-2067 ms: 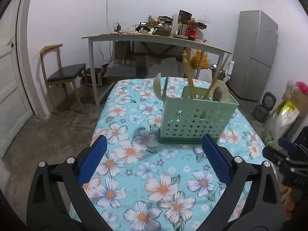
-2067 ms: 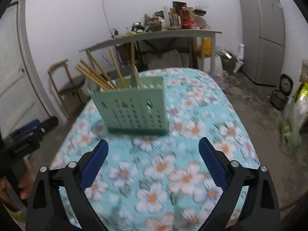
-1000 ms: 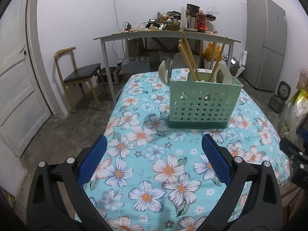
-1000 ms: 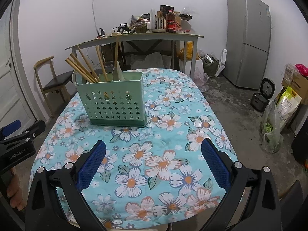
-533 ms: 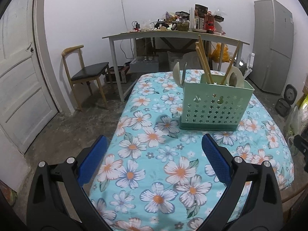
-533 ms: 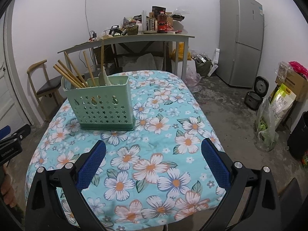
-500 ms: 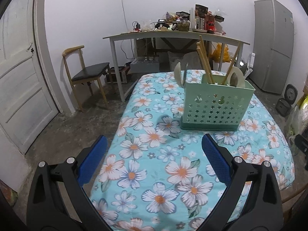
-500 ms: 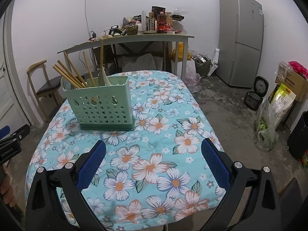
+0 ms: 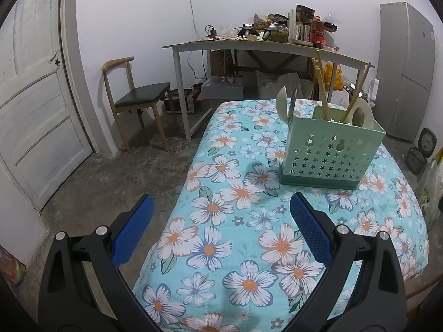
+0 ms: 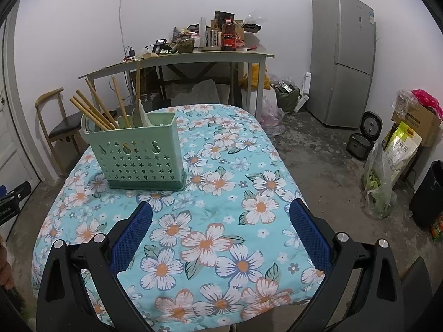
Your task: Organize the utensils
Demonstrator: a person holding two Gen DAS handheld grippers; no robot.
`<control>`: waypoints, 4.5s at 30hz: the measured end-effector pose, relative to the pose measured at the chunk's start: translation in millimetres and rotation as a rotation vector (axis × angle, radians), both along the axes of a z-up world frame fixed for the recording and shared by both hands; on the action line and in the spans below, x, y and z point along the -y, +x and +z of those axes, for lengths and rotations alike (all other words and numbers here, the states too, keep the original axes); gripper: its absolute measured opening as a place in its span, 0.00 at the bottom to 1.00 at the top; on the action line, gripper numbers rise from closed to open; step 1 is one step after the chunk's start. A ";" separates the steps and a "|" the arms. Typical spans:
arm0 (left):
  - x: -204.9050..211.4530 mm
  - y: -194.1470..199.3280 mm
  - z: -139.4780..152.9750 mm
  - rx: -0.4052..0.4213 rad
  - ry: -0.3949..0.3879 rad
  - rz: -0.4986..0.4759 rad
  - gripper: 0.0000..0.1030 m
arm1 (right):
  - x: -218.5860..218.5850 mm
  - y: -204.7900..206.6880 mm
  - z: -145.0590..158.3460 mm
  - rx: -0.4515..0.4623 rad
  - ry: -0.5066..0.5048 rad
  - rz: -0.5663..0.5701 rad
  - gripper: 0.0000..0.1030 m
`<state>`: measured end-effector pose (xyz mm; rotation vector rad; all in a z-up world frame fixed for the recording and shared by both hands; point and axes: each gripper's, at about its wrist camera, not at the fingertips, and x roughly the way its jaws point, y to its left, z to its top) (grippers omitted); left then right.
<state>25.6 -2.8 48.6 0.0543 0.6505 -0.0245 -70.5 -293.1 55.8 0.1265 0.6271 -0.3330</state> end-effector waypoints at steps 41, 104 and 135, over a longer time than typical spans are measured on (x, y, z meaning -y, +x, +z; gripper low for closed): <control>7.3 -0.2 -4.2 -0.018 -0.008 -0.026 0.92 | -14.5 5.9 1.6 -0.010 -0.018 0.039 0.94; 7.3 -0.4 -4.6 -0.021 -0.006 -0.030 0.92 | -19.3 10.5 7.5 -0.008 -0.017 0.053 0.94; 6.5 -0.6 -5.3 -0.024 -0.007 -0.032 0.92 | -22.2 11.8 3.3 -0.010 -0.018 0.057 0.94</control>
